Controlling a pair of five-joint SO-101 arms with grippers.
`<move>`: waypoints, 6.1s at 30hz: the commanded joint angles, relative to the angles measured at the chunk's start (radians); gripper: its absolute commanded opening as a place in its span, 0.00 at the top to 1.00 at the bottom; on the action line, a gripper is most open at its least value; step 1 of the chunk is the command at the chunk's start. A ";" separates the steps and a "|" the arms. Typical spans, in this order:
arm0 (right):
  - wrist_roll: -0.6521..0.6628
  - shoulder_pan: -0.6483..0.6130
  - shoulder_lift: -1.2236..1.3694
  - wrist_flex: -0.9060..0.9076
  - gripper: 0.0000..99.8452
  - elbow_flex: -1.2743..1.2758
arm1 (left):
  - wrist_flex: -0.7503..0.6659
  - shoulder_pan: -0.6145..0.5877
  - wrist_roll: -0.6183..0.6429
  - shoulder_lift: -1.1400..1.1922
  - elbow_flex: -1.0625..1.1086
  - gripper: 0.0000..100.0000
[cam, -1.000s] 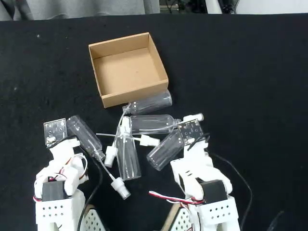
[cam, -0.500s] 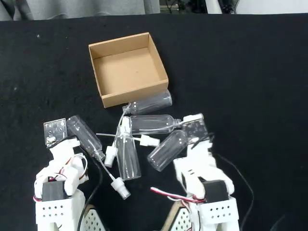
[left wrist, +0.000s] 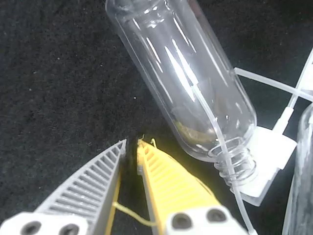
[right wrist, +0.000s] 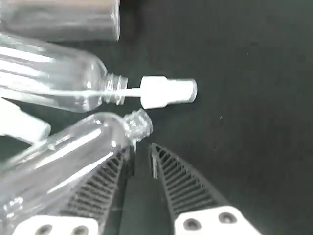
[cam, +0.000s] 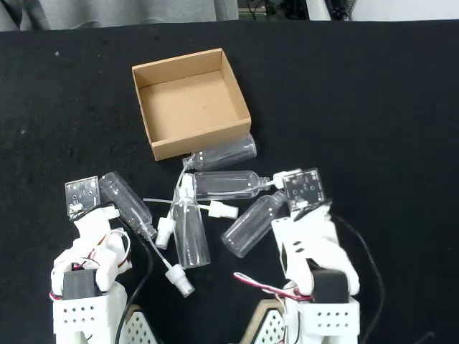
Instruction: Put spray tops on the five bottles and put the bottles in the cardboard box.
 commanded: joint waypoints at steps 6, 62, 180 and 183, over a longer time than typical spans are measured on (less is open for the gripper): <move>0.160 0.023 -0.097 0.054 0.97 -0.225 | 0.014 -0.005 -0.011 -0.012 0.016 0.97; -0.660 -0.295 0.958 0.155 0.81 -0.771 | 0.014 -0.005 -0.011 -0.012 0.016 0.97; 0.287 -0.080 1.546 0.152 0.97 -0.791 | 0.014 -0.005 -0.011 -0.012 0.016 0.97; 0.299 -0.080 1.547 0.152 0.96 -0.791 | 0.014 -0.005 -0.011 -0.012 0.016 0.97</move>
